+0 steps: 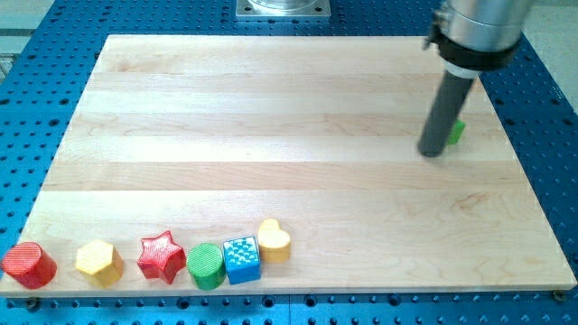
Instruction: Separate heart from the cube
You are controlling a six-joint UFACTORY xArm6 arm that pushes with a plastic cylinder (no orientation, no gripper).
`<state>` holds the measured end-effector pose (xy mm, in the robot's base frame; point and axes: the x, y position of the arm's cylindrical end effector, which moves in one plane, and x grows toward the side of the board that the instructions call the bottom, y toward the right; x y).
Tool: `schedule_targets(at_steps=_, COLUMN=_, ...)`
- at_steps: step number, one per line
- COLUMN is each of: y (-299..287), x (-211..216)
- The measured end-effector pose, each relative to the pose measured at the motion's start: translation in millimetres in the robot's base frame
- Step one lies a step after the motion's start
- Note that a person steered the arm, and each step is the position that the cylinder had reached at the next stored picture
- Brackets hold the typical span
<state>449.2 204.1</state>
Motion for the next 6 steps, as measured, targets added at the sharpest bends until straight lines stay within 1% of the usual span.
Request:
schedule_targets(at_steps=1, y=-15, x=96)
schedule_targets(at_steps=2, y=-92, x=169)
schedule_targets(at_steps=4, y=-240, x=169)
schedule_targets(at_steps=5, y=-259, x=161)
schedule_targets(at_steps=6, y=-207, x=126)
